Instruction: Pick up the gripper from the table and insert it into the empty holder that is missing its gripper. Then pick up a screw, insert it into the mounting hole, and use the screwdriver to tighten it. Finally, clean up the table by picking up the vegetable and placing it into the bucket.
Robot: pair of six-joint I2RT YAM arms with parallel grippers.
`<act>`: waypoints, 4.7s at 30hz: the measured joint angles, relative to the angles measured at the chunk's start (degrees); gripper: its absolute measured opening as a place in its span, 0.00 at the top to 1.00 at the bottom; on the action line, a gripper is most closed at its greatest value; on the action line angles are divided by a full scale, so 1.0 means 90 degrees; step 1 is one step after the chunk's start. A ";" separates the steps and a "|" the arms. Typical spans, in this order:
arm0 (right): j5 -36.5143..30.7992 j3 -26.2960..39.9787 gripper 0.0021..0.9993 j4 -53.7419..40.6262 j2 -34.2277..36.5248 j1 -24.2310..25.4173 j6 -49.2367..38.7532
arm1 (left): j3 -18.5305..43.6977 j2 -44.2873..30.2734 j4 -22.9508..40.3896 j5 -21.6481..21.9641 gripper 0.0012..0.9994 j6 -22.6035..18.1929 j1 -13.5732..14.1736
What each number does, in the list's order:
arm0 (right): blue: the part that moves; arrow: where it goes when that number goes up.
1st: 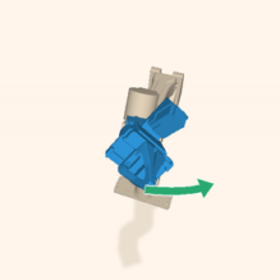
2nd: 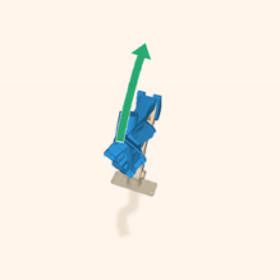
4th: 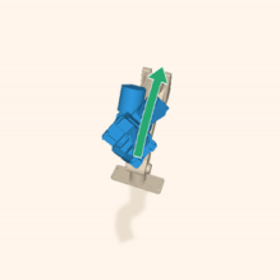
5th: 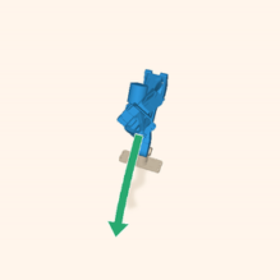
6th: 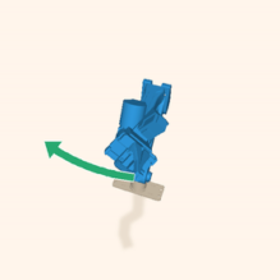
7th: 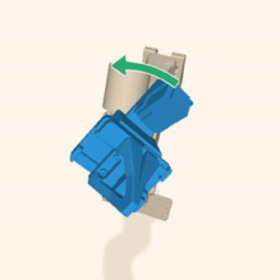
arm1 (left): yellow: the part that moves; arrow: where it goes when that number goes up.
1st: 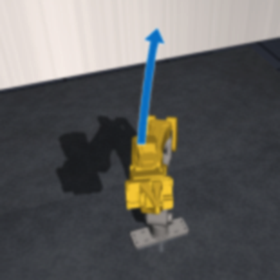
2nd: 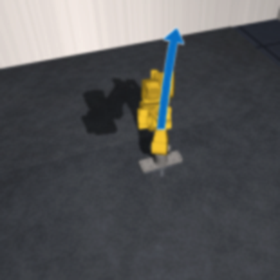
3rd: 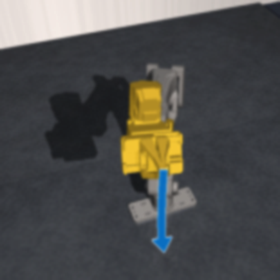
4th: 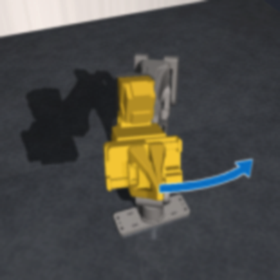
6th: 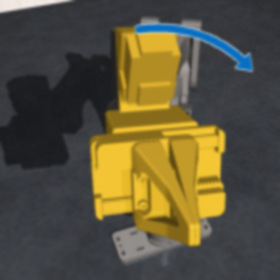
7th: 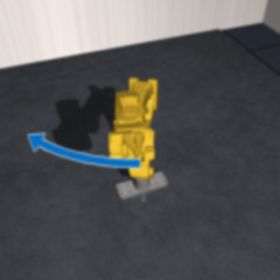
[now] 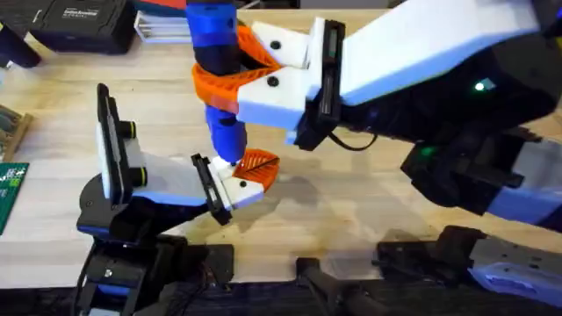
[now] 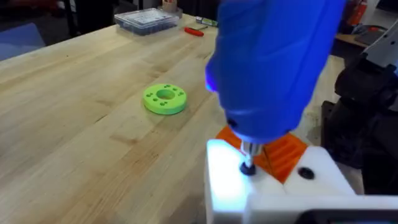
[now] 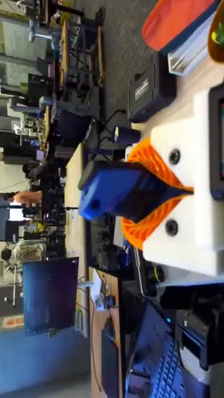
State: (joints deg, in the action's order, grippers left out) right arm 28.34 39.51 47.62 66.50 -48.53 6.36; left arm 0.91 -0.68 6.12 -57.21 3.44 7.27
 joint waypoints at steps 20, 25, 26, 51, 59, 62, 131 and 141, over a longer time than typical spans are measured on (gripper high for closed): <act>0.0002 0.0058 0.98 -0.0159 0.0000 0.0000 -0.0040 | 0.0000 -0.0001 0.0001 -0.0002 0.99 0.0000 0.0000; -0.0001 0.0058 0.98 0.0376 0.0002 0.0021 -0.0014 | 0.0000 0.0000 -0.0002 0.0000 0.99 -0.0002 0.0000; -0.0008 0.0058 0.98 0.0532 0.0002 0.0037 0.0026 | 0.0000 -0.0001 -0.0002 -0.0002 0.99 -0.0001 0.0000; -0.2803 0.0356 0.98 -0.2688 0.0638 0.3379 -0.5599 | 0.0000 0.0001 -0.0002 -0.0001 0.99 -0.0002 0.0000; -0.3768 0.0406 0.98 -0.3117 0.2160 0.4112 -0.8205 | 0.0000 -0.0001 -0.0002 0.0000 0.99 -0.0002 0.0000; -0.3909 0.0406 0.98 -0.3121 0.2678 0.4121 -0.8610 | 0.0000 -0.0001 -0.0002 -0.0002 0.99 -0.0002 0.0000; -0.3041 0.0617 0.00 -0.6393 -0.1321 0.2557 -0.2903 | 0.4787 -0.6665 0.4065 0.4566 0.01 0.1526 0.0000; -0.3041 0.0617 0.01 -0.6579 -0.1323 0.2556 -0.2845 | 0.4787 -0.8505 0.3703 0.5123 0.01 0.3274 0.0018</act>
State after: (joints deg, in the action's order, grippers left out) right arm 0.97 45.06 -11.59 54.60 -25.53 -19.25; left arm 43.99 -77.23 39.45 -11.10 32.91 7.43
